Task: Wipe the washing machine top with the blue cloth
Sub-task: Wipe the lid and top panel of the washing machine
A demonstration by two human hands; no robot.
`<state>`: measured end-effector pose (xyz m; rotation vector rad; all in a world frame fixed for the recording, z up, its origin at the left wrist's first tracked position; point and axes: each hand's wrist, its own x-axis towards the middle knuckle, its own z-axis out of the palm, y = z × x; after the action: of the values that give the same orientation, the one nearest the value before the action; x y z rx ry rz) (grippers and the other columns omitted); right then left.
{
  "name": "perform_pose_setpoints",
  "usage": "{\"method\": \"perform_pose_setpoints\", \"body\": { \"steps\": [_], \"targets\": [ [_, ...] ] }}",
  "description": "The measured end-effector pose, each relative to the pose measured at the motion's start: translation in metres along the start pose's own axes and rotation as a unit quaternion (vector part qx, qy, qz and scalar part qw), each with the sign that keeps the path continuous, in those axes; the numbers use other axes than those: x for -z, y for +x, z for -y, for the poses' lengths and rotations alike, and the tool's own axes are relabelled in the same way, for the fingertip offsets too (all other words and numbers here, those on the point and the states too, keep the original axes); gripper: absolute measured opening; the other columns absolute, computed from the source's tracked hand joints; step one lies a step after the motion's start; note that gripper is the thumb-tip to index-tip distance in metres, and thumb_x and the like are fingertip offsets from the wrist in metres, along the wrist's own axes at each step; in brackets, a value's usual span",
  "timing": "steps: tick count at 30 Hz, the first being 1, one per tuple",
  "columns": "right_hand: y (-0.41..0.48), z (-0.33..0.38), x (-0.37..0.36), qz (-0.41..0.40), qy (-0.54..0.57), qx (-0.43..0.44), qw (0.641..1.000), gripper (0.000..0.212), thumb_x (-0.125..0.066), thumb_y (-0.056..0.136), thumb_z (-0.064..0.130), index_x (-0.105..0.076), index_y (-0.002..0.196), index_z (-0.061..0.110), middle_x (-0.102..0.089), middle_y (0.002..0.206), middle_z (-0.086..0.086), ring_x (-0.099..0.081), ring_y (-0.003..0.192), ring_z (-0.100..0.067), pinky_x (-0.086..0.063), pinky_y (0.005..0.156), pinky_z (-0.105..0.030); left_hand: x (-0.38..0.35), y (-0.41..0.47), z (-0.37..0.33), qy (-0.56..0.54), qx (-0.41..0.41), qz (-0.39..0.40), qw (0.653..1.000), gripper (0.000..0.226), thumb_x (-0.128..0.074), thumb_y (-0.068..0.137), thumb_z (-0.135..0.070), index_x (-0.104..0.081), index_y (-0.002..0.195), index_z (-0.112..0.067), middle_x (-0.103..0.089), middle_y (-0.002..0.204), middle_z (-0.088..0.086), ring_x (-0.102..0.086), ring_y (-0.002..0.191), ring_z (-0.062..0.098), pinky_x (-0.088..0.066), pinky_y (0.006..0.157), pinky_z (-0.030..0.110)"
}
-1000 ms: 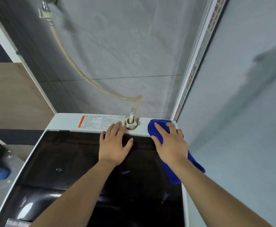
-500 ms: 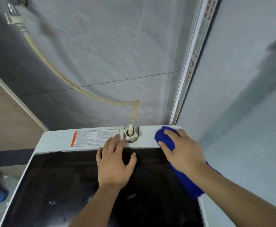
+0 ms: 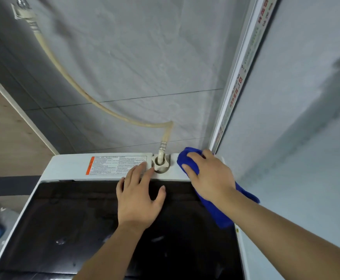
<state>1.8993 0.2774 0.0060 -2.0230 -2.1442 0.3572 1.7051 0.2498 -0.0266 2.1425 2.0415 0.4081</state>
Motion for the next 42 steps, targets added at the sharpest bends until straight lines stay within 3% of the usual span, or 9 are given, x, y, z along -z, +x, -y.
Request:
{"method": "perform_pose_setpoints", "body": {
  "steps": [6,12,17,25,30,37,42],
  "targets": [
    [-0.029,0.004,-0.005,0.017,0.017,0.048,0.999,0.045,-0.03,0.094,0.052,-0.033,0.135,0.036,-0.039,0.132,0.003,-0.053,0.104,-0.016,-0.05,0.075,-0.028,0.001,-0.001,-0.001,-0.01,-0.001,0.0,1.0,0.063,-0.032,0.077,-0.06,-0.047,0.131,-0.031,-0.034,0.148,-0.008,-0.022,0.138,0.015,-0.015,0.11,0.041],
    [0.004,0.011,-0.007,-0.012,0.051,0.018,0.998,0.043,-0.037,0.094,0.048,-0.039,0.134,0.033,-0.042,0.126,0.002,-0.054,0.099,-0.017,-0.05,0.074,-0.03,0.002,0.0,-0.001,-0.01,0.0,0.003,1.0,0.064,-0.032,0.077,-0.061,-0.045,0.133,-0.032,-0.032,0.149,-0.008,-0.021,0.139,0.015,-0.014,0.111,0.041],
    [-0.02,0.008,-0.012,-0.012,0.054,0.046,0.997,0.042,-0.036,0.094,0.046,-0.035,0.135,0.039,-0.04,0.125,0.004,-0.051,0.1,-0.013,-0.048,0.072,-0.026,0.002,-0.001,-0.002,-0.012,0.002,0.0,1.0,0.065,-0.032,0.076,-0.06,-0.046,0.132,-0.031,-0.033,0.149,-0.007,-0.022,0.139,0.016,-0.014,0.11,0.039],
    [-0.021,0.002,-0.009,-0.013,0.037,0.015,0.999,0.042,-0.035,0.095,0.045,-0.036,0.136,0.036,-0.039,0.128,0.002,-0.053,0.1,-0.017,-0.05,0.071,-0.03,0.003,-0.002,0.0,-0.023,-0.005,-0.008,1.0,0.062,-0.035,0.076,-0.059,-0.051,0.128,-0.028,-0.04,0.145,-0.004,-0.028,0.137,0.02,-0.02,0.11,0.043],
    [-0.025,-0.03,-0.002,-0.043,0.03,-0.119,0.992,0.043,-0.033,0.096,0.045,-0.036,0.137,0.033,-0.039,0.133,-0.001,-0.056,0.1,-0.021,-0.046,0.068,-0.029,0.0,0.003,0.002,-0.007,-0.012,0.0,1.0,0.063,-0.033,0.077,-0.061,-0.053,0.126,-0.026,-0.042,0.144,-0.003,-0.03,0.136,0.021,-0.024,0.11,0.046],
    [-0.061,-0.021,-0.005,-0.028,0.029,-0.097,0.994,0.044,-0.03,0.096,0.046,-0.033,0.138,0.034,-0.036,0.135,0.002,-0.055,0.102,-0.018,-0.046,0.069,-0.024,-0.002,0.001,0.002,-0.009,-0.019,-0.006,1.0,0.062,-0.034,0.078,-0.06,-0.053,0.127,-0.027,-0.044,0.143,-0.003,-0.031,0.136,0.021,-0.024,0.11,0.045],
    [-0.007,-0.018,0.001,-0.048,0.035,-0.115,0.992,0.042,-0.034,0.096,0.043,-0.04,0.135,0.028,-0.04,0.132,-0.003,-0.056,0.098,-0.023,-0.043,0.066,-0.028,-0.002,0.001,0.003,-0.009,-0.02,-0.007,1.0,0.062,-0.033,0.078,-0.06,-0.051,0.128,-0.028,-0.042,0.144,-0.004,-0.029,0.136,0.019,-0.021,0.111,0.043]
  ]
}}
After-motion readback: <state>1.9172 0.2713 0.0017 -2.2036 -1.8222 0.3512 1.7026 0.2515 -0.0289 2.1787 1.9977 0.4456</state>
